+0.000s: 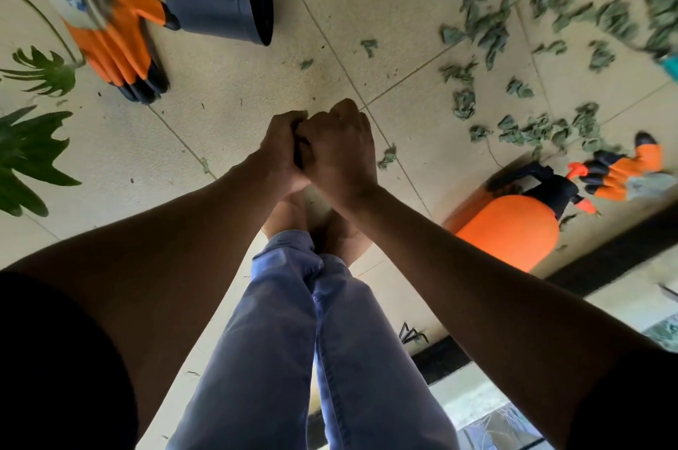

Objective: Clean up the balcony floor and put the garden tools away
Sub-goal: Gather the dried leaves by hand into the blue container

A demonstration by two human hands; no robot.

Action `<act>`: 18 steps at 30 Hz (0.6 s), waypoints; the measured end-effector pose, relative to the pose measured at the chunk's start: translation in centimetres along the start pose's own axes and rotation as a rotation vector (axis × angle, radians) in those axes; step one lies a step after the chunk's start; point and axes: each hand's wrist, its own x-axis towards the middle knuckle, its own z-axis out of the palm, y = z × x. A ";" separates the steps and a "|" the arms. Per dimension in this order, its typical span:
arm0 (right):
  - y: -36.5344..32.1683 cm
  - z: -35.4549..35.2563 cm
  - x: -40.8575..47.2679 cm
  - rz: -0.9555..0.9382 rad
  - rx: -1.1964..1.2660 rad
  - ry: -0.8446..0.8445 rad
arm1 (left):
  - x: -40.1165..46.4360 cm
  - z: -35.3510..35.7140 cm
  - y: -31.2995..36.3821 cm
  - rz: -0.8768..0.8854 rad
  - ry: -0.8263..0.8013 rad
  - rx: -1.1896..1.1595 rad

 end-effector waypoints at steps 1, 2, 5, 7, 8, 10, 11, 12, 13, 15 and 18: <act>-0.1 -0.1 -0.3 -0.034 -0.017 0.000 | 0.0 -0.1 0.1 -0.009 0.006 0.039; -0.2 -0.3 -0.7 -0.060 -0.018 -0.024 | 0.1 -0.4 0.2 -0.021 0.011 0.069; 0.1 -1.7 -2.1 -0.071 0.137 -0.095 | 0.4 -0.6 0.1 -0.012 0.021 0.110; 1.0 -2.6 -2.5 -0.025 0.310 -0.040 | 0.4 -0.5 -0.1 -0.020 0.040 0.087; 2.0 -2.6 -2.6 0.011 0.351 0.010 | 0.5 -0.3 -0.2 -0.049 0.028 0.064; 4.6 -2.0 -2.6 0.116 0.307 0.075 | 0.4 0.0 -0.2 -0.124 -0.024 0.044; 6.2 -1.4 -2.8 0.194 0.231 0.056 | 0.4 0.1 -0.2 -0.145 -0.035 0.051; 7.8 -0.9 -3.2 0.278 0.147 -0.006 | 0.6 0.1 -0.2 -0.157 -0.035 0.048; 9.2 -0.3 -3.8 0.355 0.073 -0.102 | 0.7 0.1 -0.3 -0.168 -0.038 0.044; 11.5 1.0 -5.1 0.454 -0.013 -0.299 | 0.9 0.1 -0.5 -0.185 -0.045 0.033; 12.7 2.8 -6.0 0.432 -0.021 -0.331 | 1.1 -0.2 -0.4 -0.215 -0.106 -0.002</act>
